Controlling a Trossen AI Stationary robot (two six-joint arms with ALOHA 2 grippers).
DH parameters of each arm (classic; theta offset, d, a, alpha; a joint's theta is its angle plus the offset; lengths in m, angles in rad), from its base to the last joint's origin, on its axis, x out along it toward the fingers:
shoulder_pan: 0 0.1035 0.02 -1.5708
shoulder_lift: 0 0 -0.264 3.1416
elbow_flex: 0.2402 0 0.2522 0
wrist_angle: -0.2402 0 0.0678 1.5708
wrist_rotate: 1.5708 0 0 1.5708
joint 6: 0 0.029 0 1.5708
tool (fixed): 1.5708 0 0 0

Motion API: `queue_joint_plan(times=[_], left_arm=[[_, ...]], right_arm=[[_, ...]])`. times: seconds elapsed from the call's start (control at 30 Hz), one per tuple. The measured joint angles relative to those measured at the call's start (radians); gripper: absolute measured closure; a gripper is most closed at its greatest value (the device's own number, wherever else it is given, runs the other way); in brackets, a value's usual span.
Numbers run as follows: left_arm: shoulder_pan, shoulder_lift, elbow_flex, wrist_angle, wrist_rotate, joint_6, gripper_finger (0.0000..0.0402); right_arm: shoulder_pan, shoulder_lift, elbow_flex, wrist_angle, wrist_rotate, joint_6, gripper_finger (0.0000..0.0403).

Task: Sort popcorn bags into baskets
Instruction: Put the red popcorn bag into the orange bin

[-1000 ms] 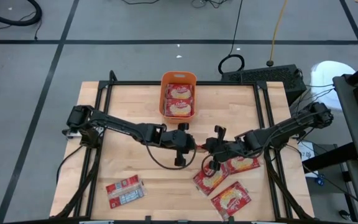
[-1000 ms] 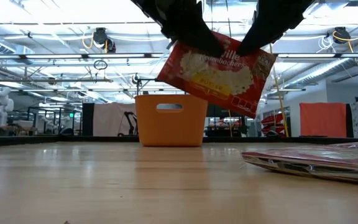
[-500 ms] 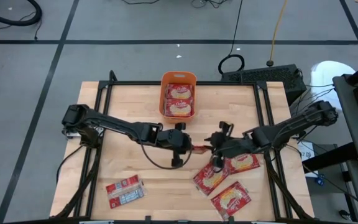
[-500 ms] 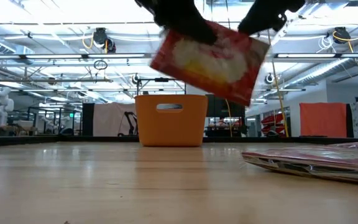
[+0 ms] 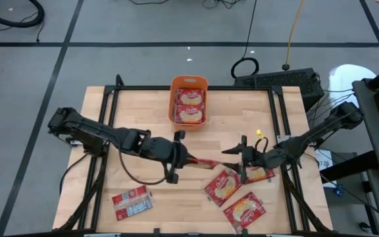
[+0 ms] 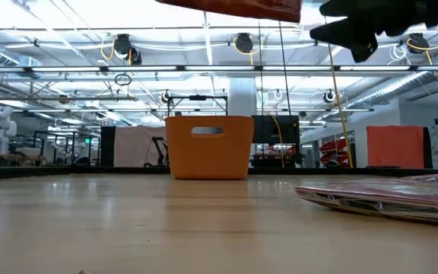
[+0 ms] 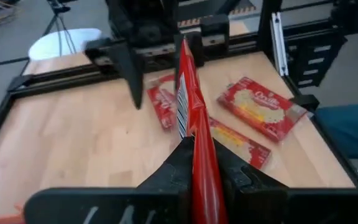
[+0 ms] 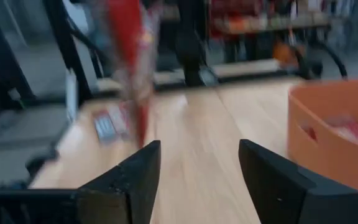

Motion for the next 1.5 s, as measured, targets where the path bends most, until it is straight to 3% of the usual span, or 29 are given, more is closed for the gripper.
queue_joint_plan(times=[0.07,0.17,0.53,0.83,1.0,1.23,1.5], left_arm=[[-0.004,-0.021,-0.001,0.001,-0.016,0.000,0.0372],[0.001,-0.027,0.001,0.084,-0.023,0.009,0.0370],[0.015,0.030,-0.001,0.273,-0.035,0.040,0.0368],[0.014,0.071,-0.001,0.418,-0.033,0.079,0.0367],[0.014,0.070,-0.001,0.445,-0.033,0.083,0.0367],[-0.002,0.070,-0.001,0.442,-0.038,0.094,0.0366],[-0.002,0.070,-0.001,0.452,-0.032,0.094,0.0366]], right_arm=[[0.004,0.037,-0.084,0.225,0.000,-0.045,0.0193],[0.012,0.109,-0.154,0.422,0.001,-0.078,0.0193],[0.006,0.301,-0.090,0.780,0.002,-0.275,0.0193],[0.006,0.360,-0.078,0.964,-0.005,-0.347,0.0211],[0.011,0.396,-0.078,1.075,-0.029,-0.375,0.0283],[0.012,0.399,-0.078,1.077,-0.054,-0.381,0.0393],[0.012,0.399,-0.078,1.085,-0.055,-0.389,0.0373]])
